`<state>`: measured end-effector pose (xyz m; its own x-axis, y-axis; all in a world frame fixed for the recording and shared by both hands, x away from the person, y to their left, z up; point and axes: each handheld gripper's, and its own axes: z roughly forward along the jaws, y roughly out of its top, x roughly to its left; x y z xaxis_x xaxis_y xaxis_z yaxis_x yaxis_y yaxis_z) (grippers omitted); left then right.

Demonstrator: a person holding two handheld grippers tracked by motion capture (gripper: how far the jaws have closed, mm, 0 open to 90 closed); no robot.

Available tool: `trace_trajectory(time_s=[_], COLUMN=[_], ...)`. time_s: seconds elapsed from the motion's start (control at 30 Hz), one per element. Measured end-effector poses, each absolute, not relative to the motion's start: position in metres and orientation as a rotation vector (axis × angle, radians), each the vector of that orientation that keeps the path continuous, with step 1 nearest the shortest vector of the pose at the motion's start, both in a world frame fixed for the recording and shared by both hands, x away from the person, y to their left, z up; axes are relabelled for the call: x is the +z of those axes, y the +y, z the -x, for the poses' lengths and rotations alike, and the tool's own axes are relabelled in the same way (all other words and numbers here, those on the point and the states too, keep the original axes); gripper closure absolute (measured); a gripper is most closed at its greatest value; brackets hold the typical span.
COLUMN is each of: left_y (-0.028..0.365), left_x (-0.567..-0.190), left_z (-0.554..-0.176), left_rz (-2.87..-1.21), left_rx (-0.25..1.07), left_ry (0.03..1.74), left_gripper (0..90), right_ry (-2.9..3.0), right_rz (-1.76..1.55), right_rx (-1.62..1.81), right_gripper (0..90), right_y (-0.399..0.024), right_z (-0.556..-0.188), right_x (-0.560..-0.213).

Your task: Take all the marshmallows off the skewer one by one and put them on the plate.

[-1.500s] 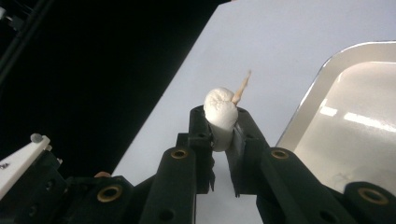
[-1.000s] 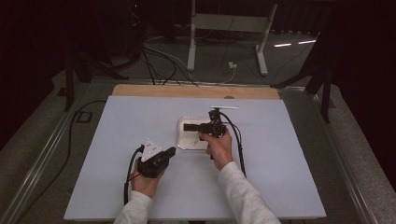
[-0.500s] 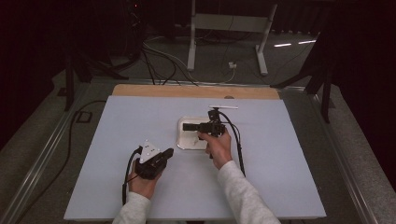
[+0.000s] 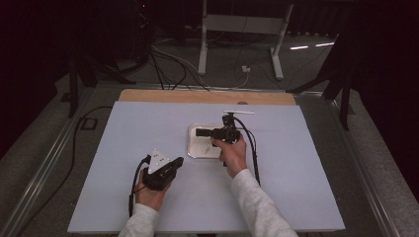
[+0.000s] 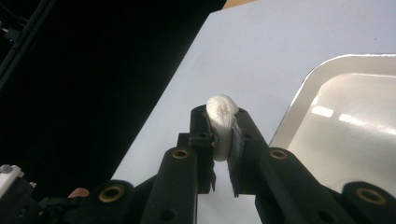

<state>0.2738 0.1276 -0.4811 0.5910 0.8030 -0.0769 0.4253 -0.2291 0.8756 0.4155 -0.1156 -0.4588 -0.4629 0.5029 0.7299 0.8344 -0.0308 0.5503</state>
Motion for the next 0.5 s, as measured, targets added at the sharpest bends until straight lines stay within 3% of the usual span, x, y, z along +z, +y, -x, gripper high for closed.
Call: trace_trajectory(time_s=[0.27,0.5], left_y=[0.128,0.139], left_x=[-0.482,-0.483], left_z=[-0.273,-0.277], left_rz=[-1.887,-1.827], left_rx=[0.497,0.468], left_ry=[0.988,1.044], left_gripper=[90.0,90.0], right_ry=[-1.925,-1.951], right_rz=[1.475,1.558], right_rx=[-1.514,-1.545], right_gripper=[82.9,81.4], right_y=[-0.125,-0.16], right_z=[-0.419,-0.425], right_x=[-0.46,-0.449])
